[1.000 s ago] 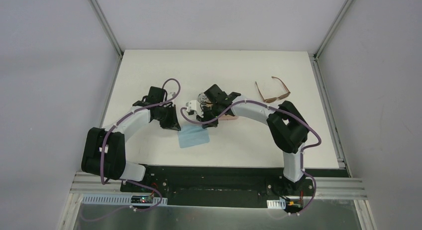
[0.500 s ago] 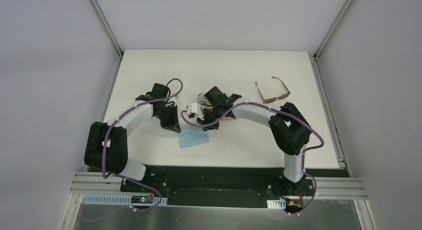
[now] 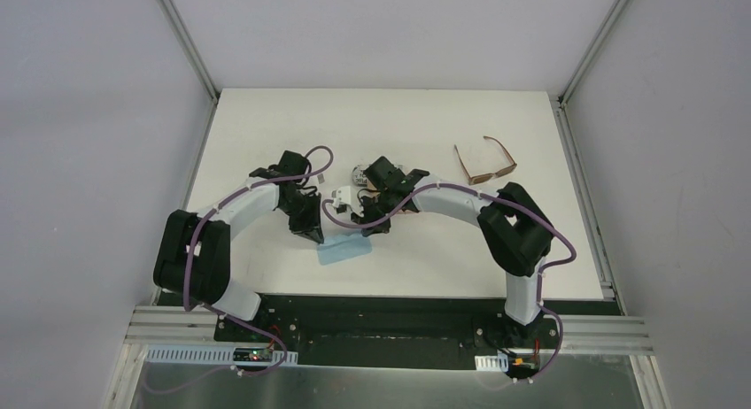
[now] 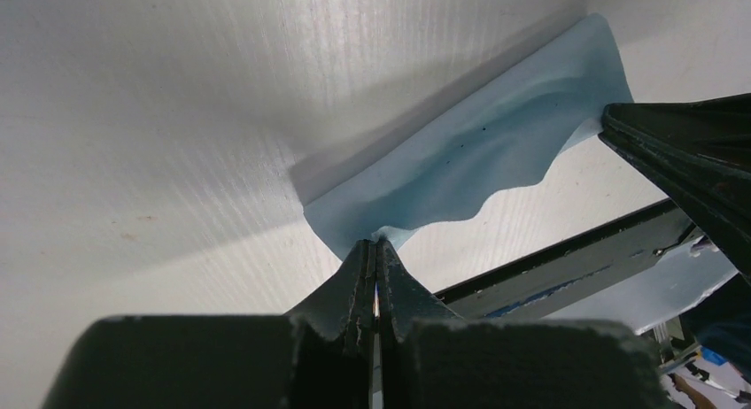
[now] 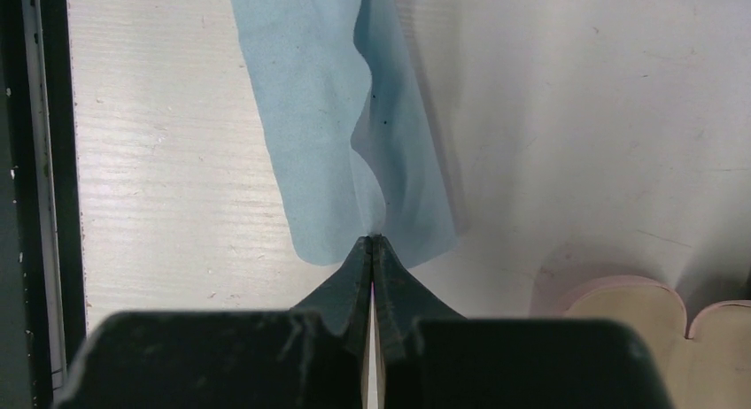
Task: Organize the sunglasses
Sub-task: Fold the glasses cleaning cloth at the center of the board.
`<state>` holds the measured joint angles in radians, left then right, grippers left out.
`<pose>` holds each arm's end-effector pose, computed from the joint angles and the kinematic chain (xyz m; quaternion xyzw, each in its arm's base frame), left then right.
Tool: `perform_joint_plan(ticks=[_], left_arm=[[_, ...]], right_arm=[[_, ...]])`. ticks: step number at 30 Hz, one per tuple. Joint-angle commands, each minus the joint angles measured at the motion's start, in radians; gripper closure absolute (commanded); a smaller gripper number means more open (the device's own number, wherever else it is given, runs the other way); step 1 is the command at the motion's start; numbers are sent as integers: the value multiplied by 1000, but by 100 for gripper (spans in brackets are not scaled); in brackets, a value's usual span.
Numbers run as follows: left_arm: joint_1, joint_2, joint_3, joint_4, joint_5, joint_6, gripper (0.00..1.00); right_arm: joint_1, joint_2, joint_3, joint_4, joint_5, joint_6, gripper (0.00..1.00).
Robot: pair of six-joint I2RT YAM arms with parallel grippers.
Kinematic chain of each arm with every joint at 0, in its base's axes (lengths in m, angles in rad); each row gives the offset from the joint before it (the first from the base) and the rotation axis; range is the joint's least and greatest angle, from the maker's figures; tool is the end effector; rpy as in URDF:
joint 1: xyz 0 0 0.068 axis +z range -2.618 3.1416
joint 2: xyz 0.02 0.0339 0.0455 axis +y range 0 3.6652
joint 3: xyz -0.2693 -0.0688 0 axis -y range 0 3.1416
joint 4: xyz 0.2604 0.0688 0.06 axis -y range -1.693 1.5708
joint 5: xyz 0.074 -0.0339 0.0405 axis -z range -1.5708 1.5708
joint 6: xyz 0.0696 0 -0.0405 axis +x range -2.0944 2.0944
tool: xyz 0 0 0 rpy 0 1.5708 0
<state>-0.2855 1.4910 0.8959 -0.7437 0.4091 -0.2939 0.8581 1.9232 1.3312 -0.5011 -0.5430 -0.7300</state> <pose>0.2604 -0.1053 0.1515 0.0194 0.9727 -0.2257 0.0510 0.2500 0.3443 0.1521 -0.7120 0.6109 0.2746 0.2108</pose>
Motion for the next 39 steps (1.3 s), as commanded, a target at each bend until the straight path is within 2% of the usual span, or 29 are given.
perform_joint_plan(ticks=[1,39], left_arm=[[-20,15,40,-21,-28,23,100],[-55,64,47,-48,-42,33,100]], right_arm=[[10,-52,-11,3,-34,3,100],[34,-10,-13,-41,-62,-19,100]])
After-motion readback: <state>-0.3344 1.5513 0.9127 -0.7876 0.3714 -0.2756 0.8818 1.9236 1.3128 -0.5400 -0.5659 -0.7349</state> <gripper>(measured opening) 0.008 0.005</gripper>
